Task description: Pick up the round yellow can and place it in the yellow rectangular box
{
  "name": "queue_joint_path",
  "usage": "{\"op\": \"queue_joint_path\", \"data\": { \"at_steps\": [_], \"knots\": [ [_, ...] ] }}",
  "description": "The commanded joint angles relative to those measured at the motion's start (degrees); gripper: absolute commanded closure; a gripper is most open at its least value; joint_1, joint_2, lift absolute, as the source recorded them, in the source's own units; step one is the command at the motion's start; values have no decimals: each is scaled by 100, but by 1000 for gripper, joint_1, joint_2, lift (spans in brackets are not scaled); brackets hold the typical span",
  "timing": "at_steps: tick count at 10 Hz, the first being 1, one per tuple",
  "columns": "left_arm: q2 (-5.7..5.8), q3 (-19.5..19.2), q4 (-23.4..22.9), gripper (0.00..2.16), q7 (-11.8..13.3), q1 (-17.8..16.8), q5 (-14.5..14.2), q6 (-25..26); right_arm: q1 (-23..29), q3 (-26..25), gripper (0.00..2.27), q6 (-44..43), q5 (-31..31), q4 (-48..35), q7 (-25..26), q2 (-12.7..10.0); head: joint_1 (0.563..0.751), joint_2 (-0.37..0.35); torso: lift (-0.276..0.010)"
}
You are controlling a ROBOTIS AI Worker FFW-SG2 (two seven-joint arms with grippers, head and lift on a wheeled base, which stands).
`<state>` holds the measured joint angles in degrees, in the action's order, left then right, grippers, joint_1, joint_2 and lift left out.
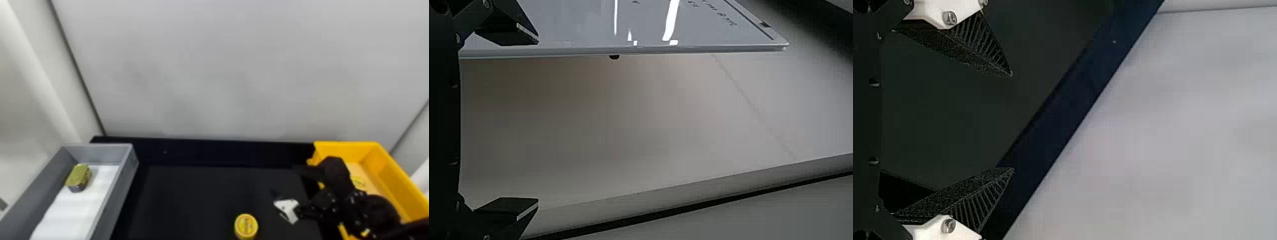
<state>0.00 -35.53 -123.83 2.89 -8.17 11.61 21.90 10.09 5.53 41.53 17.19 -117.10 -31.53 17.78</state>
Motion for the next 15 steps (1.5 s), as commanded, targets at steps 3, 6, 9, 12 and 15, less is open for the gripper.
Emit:
{"op": "queue_joint_path", "data": {
  "at_steps": [3,6,9,12,15],
  "knots": [
    [-15,1,34,131,-16,-9,25,-1,116,221,124,-354,181,609,-179,147,629,12,-55],
    [-15,-8,43,131,-16,-26,34,-9,99,476,124,-890,-4,882,-417,147,629,12,-55],
    [-15,-17,43,131,-16,-26,25,-9,72,362,124,-1145,-215,978,-505,77,629,12,-55],
    [-15,-26,43,131,-25,-35,34,-27,81,406,124,-1497,-268,1110,-707,191,629,12,-55],
    [-15,-87,34,131,-25,-9,34,-36,327,248,124,-1752,-321,1312,-461,103,629,12,-55]
  ]
}}
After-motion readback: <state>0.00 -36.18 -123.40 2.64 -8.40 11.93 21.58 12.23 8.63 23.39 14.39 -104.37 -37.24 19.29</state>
